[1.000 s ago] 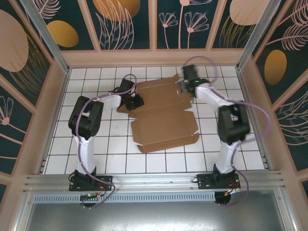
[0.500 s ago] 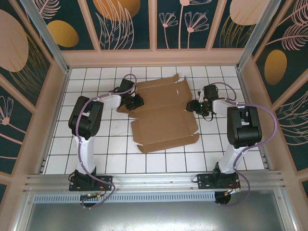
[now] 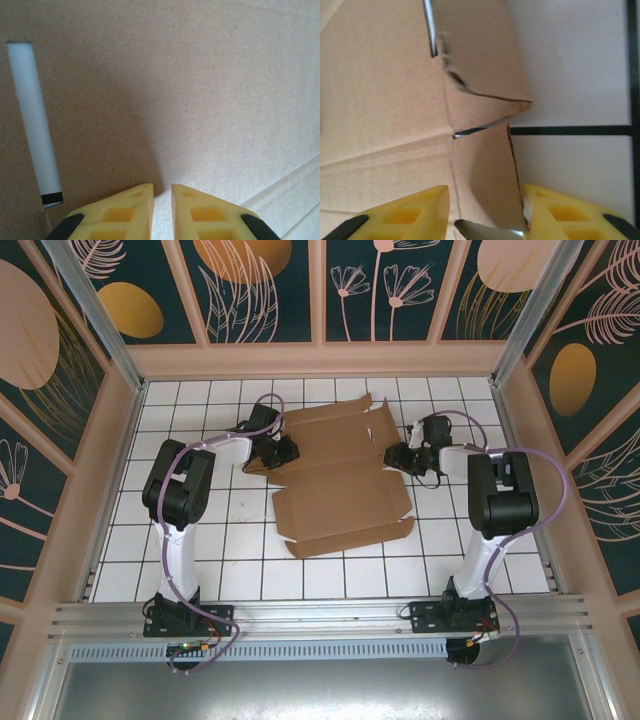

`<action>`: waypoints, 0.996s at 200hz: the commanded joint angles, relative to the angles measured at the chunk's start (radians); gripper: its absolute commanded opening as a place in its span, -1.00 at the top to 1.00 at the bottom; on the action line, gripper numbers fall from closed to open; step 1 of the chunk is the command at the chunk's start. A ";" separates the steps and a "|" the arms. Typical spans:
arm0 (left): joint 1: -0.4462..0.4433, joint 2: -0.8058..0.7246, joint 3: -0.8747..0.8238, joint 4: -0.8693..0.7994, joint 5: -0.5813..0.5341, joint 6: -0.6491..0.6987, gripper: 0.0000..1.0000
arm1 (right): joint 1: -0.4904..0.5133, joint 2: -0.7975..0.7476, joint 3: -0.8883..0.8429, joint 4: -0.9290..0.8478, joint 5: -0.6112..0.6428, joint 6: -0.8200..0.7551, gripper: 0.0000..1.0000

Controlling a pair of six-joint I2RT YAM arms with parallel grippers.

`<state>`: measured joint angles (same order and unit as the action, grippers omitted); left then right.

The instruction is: Fold the paper box

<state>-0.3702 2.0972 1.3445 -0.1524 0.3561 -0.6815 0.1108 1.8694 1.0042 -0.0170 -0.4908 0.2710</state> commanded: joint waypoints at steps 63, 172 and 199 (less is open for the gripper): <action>-0.003 0.025 0.018 -0.021 -0.003 0.019 0.64 | 0.134 -0.038 0.098 -0.110 0.206 -0.151 0.43; -0.007 0.029 0.020 -0.023 0.006 0.044 0.62 | 0.358 -0.156 0.157 -0.134 0.779 -0.247 0.04; -0.026 0.034 0.036 -0.040 -0.006 0.069 0.61 | 0.374 -0.209 0.152 -0.087 0.565 -0.213 -0.25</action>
<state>-0.3721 2.0995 1.3540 -0.1543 0.3397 -0.6548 0.4702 1.7409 1.1503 -0.1978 0.2096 0.0193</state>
